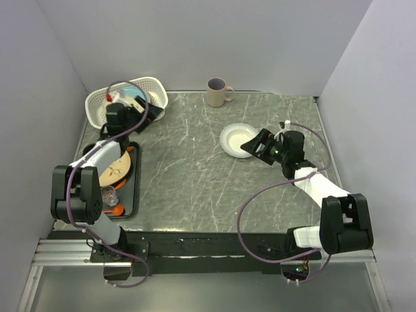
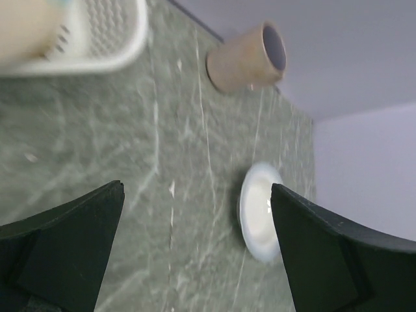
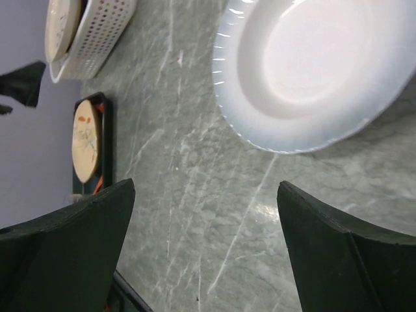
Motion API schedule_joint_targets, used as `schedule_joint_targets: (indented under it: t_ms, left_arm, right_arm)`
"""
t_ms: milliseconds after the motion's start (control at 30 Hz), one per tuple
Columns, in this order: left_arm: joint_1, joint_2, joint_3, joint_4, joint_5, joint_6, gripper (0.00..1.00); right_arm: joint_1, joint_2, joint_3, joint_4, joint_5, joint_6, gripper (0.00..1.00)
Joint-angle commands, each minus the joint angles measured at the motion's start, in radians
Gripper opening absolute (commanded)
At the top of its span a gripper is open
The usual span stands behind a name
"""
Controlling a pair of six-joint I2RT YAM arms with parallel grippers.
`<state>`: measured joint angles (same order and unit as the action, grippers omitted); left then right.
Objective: Place the plates into the plastic bin on the countertop
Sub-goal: Pick up the plate at the center of the board.
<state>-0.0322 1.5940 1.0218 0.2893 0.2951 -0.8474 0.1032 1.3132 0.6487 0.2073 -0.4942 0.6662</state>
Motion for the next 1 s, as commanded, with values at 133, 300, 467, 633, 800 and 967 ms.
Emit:
schedule_joint_targets:
  t_ms: [133,300,467,633,800,967]
  left_arm:
    - [-0.192,-0.029,-0.075,0.050,0.019,0.044,0.99]
    - [-0.299,0.018,-0.091,0.082,0.022,0.034,0.99]
    - [-0.348,0.050,-0.101,0.111,0.033,0.018,0.99]
    - [-0.359,0.035,-0.130,0.120,0.021,0.016,0.99]
    - [-0.360,0.015,-0.152,0.131,0.018,0.019,0.99]
    - [-0.365,0.001,-0.169,0.134,0.026,0.013,0.99]
  right_arm:
    - [-0.065,-0.034,-0.093,0.035,0.062,0.047,0.95]
    - [-0.095,0.026,-0.087,0.059,0.043,0.073,0.93]
    - [-0.099,0.089,-0.087,0.104,0.036,0.101,0.91]
    - [-0.137,0.179,-0.055,0.164,0.014,0.141,0.85]
    - [-0.140,0.267,-0.015,0.201,0.013,0.180,0.78]
    - [-0.140,0.371,0.020,0.248,-0.017,0.220,0.74]
